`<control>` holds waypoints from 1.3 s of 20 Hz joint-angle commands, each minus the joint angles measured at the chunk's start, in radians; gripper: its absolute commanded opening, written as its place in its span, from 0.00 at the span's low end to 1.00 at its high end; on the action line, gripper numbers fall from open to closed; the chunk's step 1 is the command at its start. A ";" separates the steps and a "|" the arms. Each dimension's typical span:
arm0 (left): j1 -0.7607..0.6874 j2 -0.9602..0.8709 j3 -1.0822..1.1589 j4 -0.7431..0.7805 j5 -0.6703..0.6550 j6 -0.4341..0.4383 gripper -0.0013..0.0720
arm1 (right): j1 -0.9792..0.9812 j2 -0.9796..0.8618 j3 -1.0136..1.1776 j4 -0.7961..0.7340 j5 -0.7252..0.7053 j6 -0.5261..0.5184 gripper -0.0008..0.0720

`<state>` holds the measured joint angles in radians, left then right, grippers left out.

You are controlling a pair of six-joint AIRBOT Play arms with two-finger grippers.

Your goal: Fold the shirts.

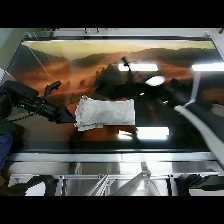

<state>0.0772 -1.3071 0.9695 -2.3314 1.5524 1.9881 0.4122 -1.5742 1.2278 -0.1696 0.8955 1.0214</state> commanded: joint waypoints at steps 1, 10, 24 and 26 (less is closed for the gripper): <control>0.003 0.006 0.029 0.000 0.026 0.009 0.04 | -0.229 0.131 -0.053 -0.408 0.134 0.288 0.80; 0.005 0.006 0.084 -0.002 0.051 0.008 0.04 | -0.364 0.026 -0.349 -0.480 0.100 0.270 0.91; 0.004 0.006 0.084 -0.002 0.095 0.008 0.04 | -0.251 -0.105 -0.285 0.119 0.187 -0.110 0.03; 0.004 0.006 0.084 -0.002 0.108 0.008 0.04 | -0.348 0.000 -0.280 0.102 0.182 -0.104 0.03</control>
<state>0.0811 -1.3014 1.0523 -2.3341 1.6428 1.9961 0.1402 -1.6573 0.9310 -0.1215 1.0393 0.9554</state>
